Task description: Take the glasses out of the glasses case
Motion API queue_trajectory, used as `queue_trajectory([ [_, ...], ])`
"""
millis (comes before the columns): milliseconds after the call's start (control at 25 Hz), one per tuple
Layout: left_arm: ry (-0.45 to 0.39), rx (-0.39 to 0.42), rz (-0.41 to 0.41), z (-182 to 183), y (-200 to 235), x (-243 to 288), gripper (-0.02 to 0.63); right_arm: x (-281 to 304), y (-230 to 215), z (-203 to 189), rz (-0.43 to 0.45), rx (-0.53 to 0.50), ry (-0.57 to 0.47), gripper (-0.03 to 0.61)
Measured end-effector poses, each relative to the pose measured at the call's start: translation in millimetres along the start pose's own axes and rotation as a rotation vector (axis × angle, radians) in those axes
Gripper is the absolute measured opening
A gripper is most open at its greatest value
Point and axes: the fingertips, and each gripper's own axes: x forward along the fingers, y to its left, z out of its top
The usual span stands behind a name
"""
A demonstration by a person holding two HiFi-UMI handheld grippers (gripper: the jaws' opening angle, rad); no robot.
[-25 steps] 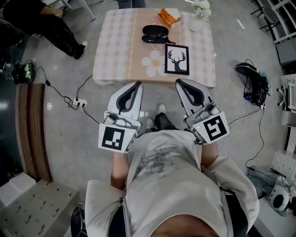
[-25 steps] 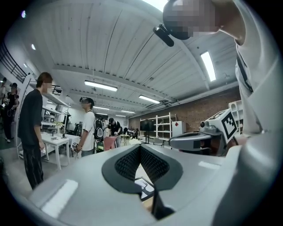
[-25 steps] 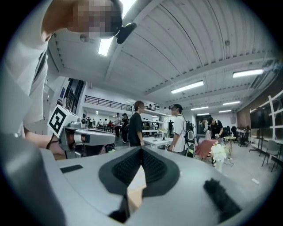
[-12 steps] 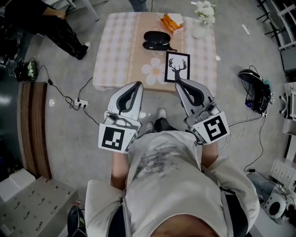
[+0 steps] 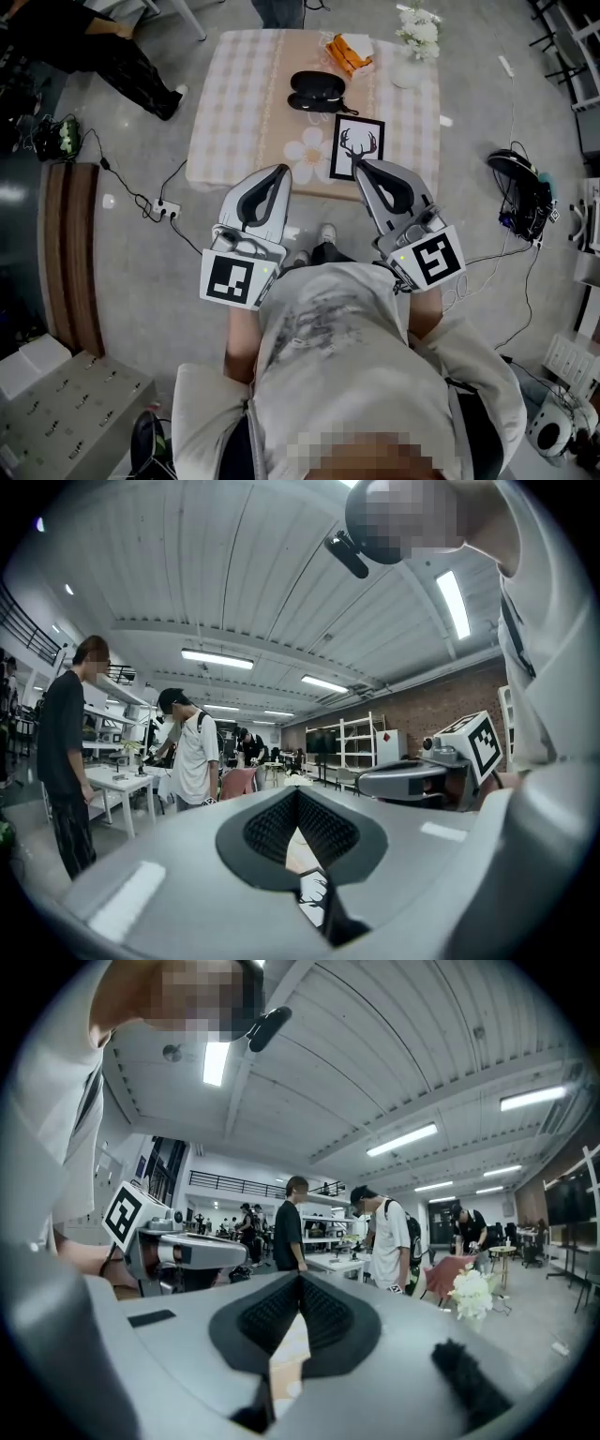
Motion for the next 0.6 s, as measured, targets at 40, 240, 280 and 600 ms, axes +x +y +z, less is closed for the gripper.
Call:
queue_trajectory([
  [40,0.001,0.0,0.003,0.4,-0.1,2.5,0.008,0.9,-2.6,-0.3,0.004,0.0,0.0,0.017],
  [240,0.009,0.0,0.019,-0.2,-0.6,11.8,0.008,5.5,-13.5,-1.3,0.025,0.005,-0.005,0.017],
  [280,0.011,0.0,0.023,-0.1,-0.5,13.3,0.008,6.4,-15.2,-0.9,0.029,0.006,-0.006,0.017],
  [600,0.029,-0.009,0.025,1.1,3.0,27.5,0.008,13.9,-28.4,1.8,0.036,0.006,-0.011,0.017],
])
